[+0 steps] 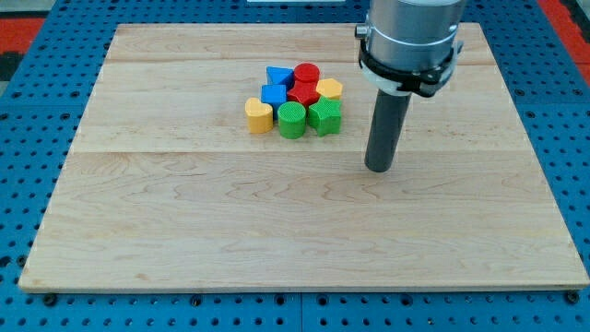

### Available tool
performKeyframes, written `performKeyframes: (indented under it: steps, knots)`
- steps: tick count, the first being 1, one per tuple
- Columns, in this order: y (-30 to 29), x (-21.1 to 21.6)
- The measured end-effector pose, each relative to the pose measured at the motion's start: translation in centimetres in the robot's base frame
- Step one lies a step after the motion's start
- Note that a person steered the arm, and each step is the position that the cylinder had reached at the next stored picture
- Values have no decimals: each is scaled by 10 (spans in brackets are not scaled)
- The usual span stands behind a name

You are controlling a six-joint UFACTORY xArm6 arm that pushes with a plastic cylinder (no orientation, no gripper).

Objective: Point your arm closer to the group of blocks

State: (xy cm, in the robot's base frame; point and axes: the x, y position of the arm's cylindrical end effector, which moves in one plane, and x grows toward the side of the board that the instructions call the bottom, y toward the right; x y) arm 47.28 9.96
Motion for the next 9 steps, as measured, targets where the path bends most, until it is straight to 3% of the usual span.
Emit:
performKeyframes:
  steps: [2,3,5,9]
  knots:
    - [-13,13]
    - [-84,7]
    - [-165,-41]
    - [-151,-56]
